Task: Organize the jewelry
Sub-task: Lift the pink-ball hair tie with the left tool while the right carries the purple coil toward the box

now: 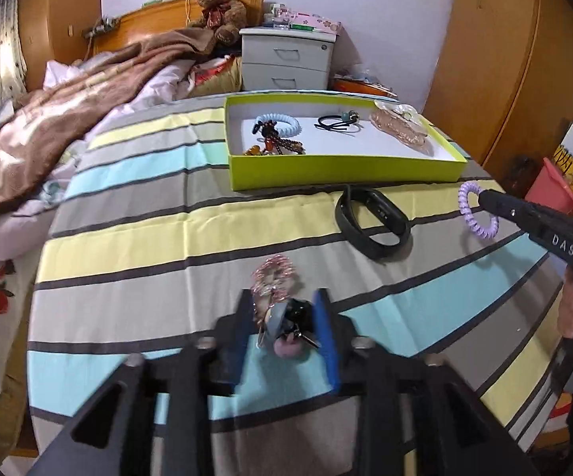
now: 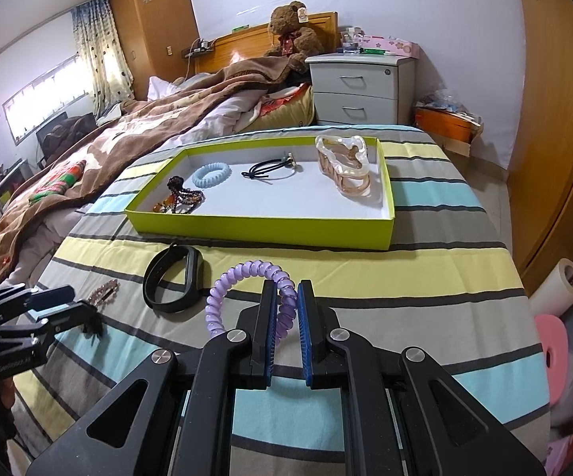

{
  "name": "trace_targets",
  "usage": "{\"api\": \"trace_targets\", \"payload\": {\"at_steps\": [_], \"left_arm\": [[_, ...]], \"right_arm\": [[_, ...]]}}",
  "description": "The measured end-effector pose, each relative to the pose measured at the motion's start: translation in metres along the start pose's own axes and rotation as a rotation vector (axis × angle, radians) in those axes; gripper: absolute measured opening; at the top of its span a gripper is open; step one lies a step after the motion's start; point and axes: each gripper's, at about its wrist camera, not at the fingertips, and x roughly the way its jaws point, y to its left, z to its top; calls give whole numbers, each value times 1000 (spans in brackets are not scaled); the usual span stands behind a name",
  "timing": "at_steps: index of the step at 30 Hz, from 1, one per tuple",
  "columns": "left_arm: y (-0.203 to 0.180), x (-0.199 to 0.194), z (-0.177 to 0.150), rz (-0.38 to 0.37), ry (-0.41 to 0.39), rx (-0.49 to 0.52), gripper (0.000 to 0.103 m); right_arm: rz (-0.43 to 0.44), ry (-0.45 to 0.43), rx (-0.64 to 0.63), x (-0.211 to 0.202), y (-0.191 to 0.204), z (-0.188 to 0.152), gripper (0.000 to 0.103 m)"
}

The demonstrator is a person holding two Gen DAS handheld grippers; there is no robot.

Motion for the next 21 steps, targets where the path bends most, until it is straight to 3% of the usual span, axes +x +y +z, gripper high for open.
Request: {"api": "trace_targets", "payload": {"at_steps": [5, 11, 16, 18, 21], "left_arm": [[-6, -6, -10, 66, 1, 6, 45], [-9, 11, -10, 11, 50, -38, 45], [-18, 14, -9, 31, 49, -57, 45], [-23, 15, -10, 76, 51, -27, 38], [-23, 9, -13, 78, 55, -11, 32]], "right_arm": [[3, 1, 3, 1, 0, -1, 11], [7, 3, 10, 0, -1, -3, 11], [11, 4, 11, 1, -1, -3, 11], [11, 1, 13, 1, -2, -4, 11], [11, 0, 18, 2, -2, -4, 11]]}}
